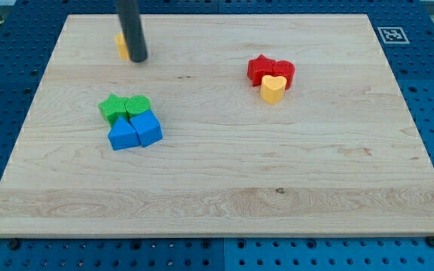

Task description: Slightly move the hexagon to the top

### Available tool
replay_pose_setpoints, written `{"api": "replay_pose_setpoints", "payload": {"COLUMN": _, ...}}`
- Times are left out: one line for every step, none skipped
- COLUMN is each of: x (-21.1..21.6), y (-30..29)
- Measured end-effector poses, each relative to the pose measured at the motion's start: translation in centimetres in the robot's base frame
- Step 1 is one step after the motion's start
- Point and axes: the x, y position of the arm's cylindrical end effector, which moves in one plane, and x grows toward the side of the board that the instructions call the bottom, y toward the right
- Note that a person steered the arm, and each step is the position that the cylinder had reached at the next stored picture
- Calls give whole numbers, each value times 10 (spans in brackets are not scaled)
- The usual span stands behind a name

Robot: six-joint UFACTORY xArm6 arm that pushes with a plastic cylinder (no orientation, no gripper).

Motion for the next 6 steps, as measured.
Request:
{"api": "replay_pose_setpoints", "payload": {"x": -26, "y": -3}}
{"api": "replay_pose_setpoints", "payload": {"x": -36, "y": -11}}
{"api": "replay_pose_setpoints", "payload": {"x": -8, "y": -37}}
{"api": "replay_pose_setpoints", "payload": {"x": -8, "y": -44}}
{"api": "replay_pose_setpoints", "payload": {"x": -8, "y": -48}}
{"api": "replay_pose_setpoints", "payload": {"x": -31, "y": -52}}
